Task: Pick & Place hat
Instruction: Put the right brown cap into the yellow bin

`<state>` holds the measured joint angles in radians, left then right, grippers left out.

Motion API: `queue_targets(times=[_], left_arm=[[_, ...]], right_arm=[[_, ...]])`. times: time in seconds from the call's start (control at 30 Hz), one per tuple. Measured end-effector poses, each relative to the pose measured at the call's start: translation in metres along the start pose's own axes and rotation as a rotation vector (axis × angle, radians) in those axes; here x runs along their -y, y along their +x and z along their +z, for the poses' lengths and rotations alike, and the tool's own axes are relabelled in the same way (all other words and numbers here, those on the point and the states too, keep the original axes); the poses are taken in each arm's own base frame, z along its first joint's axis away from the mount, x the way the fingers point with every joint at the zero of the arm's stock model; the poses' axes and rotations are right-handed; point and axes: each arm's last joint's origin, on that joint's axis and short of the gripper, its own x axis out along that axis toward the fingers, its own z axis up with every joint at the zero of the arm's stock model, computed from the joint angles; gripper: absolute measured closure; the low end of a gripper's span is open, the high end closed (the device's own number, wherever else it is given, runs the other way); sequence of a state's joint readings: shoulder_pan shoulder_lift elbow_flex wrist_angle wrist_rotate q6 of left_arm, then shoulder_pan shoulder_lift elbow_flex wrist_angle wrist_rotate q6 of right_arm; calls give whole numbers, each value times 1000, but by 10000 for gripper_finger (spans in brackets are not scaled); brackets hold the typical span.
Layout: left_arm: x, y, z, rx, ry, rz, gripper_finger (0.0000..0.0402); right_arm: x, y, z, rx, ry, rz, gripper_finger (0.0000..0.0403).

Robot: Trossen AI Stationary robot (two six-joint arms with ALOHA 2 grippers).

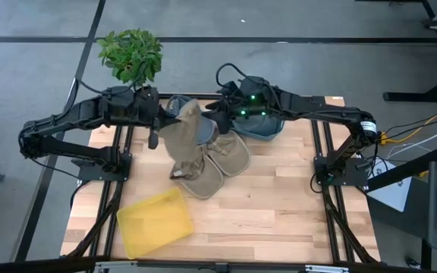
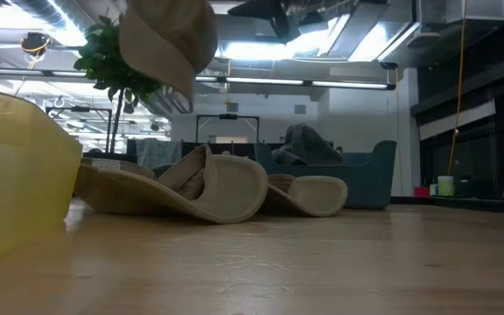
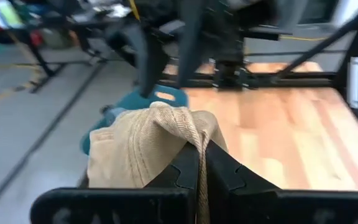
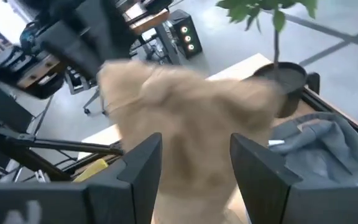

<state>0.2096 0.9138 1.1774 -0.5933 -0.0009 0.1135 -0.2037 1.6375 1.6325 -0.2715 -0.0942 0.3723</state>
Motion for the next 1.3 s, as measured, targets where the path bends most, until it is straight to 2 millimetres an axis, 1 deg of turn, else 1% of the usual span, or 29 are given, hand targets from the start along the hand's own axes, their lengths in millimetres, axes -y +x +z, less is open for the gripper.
queue_targets(times=[0.17, 0.27, 0.47, 0.57, 0.67, 0.9, 1.1, 1.2, 1.3], left_arm=[[-2, 3, 6, 50, 38, 51, 397], [-2, 9, 7, 59, 51, 53, 397], [-3, 22, 5, 16, 77, 97, 397], [-4, 23, 5, 7, 96, 114, 397], [-4, 24, 5, 4, 100, 116, 397], [-4, 24, 5, 9, 112, 114, 397], [-3, 24, 5, 15, 116, 93, 396], [-4, 20, 4, 0, 121, 111, 397], [-4, 10, 2, -12, 161, 102, 397]], right_arm=[[-7, 1, -2, 3, -48, 18, 214], [-7, 3, -3, -3, -48, 22, 214], [-3, 18, -12, -37, -47, 44, 214], [1, 28, -18, -44, -45, -6, 214], [3, 33, -19, -33, -45, -15, 214], [0, 34, -10, 69, -80, 20, 214], [3, 33, -8, 83, -99, 15, 214], [4, 33, -8, 80, -101, 10, 214], [3, 33, -8, 69, -123, 39, 214]])
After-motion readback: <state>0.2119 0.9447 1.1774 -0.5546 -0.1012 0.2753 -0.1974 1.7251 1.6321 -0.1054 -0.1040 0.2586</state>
